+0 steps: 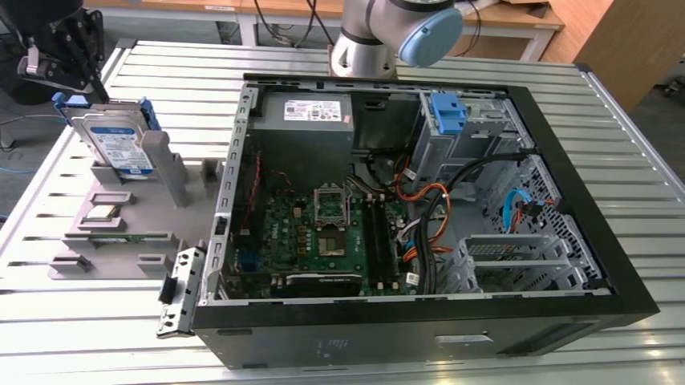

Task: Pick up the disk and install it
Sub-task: 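Pick up the disk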

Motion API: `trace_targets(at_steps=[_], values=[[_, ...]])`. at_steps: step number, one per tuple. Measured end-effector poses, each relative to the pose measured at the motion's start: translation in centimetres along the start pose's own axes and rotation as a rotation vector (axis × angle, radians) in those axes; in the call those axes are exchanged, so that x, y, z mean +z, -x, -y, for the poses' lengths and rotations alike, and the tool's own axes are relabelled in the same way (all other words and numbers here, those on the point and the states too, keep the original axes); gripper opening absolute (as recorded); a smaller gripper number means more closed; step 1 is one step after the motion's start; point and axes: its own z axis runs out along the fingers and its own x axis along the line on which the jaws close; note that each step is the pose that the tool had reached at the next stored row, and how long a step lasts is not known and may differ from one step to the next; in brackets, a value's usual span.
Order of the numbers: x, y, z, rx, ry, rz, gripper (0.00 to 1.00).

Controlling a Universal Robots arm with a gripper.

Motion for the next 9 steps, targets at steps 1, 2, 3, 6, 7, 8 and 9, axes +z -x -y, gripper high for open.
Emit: trace_targets(at_steps=[1, 2, 3, 6, 7, 8, 9], values=[[0.01, 0.0, 0.03, 0.0, 0.0, 0.0, 0.11], [0.0, 0.01, 0.08, 0.0, 0.0001, -0.0001, 0.11], [0.01, 0.02, 0.13, 0.0, 0.0001, 0.0, 0.11], [0.03, 0.07, 0.17, 0.0, 0.0, 0.0003, 0.11], [0.03, 0.1, 0.17, 0.0, 0.0, 0.0003, 0.11], [0.04, 0.14, 0.17, 0.0, 0.0, 0.0004, 0.11], [0.04, 0.17, 0.17, 0.0, 0.0, 0.0004, 0.11]])
